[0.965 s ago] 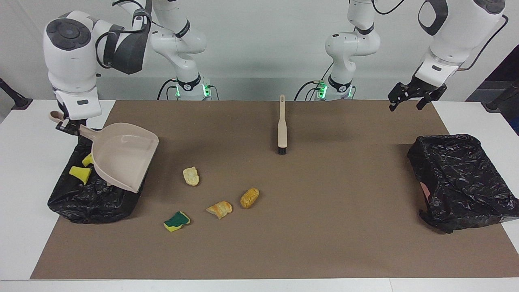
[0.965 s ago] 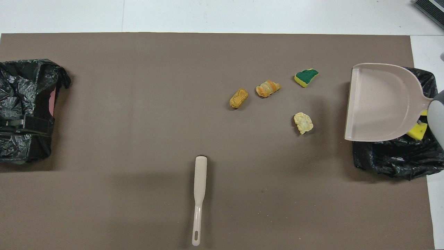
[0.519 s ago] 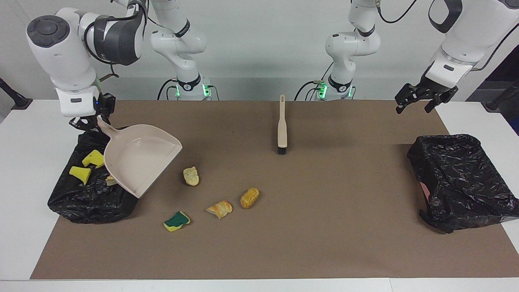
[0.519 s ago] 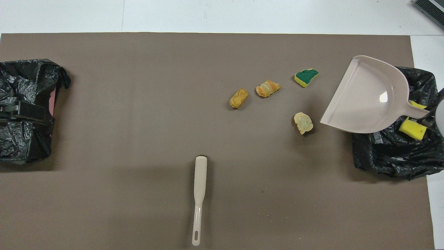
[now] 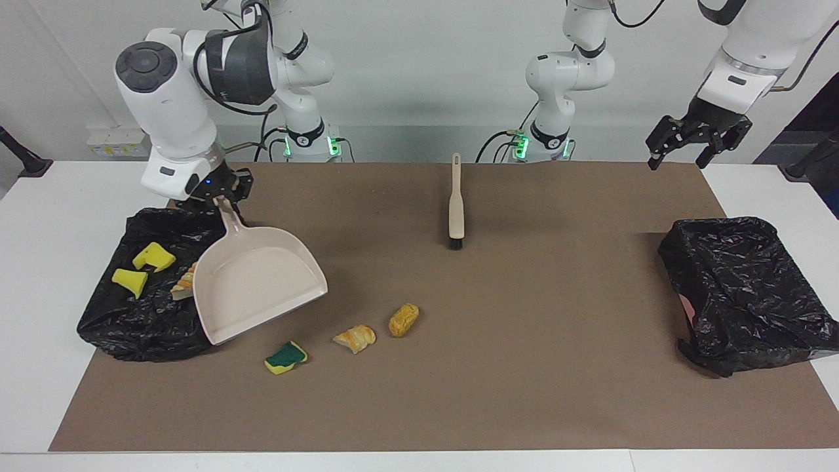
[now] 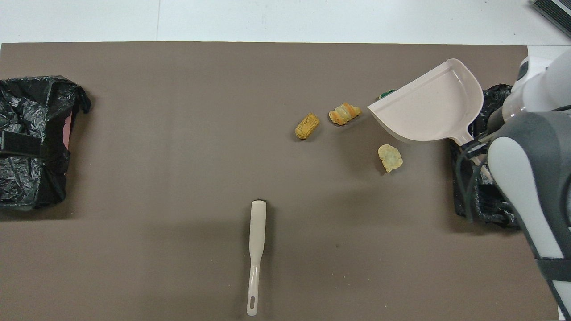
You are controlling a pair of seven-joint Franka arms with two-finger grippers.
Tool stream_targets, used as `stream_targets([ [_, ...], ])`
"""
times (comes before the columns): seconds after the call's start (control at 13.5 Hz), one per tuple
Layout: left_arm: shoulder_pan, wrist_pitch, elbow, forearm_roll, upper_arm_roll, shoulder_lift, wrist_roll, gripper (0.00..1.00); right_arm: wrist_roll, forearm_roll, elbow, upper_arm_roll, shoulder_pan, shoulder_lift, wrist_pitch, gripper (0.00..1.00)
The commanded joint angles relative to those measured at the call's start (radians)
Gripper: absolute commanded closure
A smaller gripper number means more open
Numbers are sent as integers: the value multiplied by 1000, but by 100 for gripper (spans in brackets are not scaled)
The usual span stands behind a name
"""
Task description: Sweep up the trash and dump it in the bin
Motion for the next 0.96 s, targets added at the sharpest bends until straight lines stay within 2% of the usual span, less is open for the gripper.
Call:
stream_targets([
  [0.0, 12, -14, 3, -1, -7, -4, 4, 0, 227, 73, -3, -3, 82, 38, 58, 100],
  [0.22, 14, -6, -5, -9, -7, -10, 10, 0, 464, 192, 55, -3, 212, 137, 114, 100],
  [0.45, 14, -6, -8, -9, -7, -10, 11, 0, 690, 225, 96, -1, 318, 211, 228, 100],
  [0.67, 14, -6, -11, -9, -7, -15, 11, 0, 780, 226, 245, -1, 396, 336, 273, 100],
  [0.89, 12, -5, -16, -9, -7, -16, 11, 0, 937, 225, 381, 63, 419, 478, 363, 100],
])
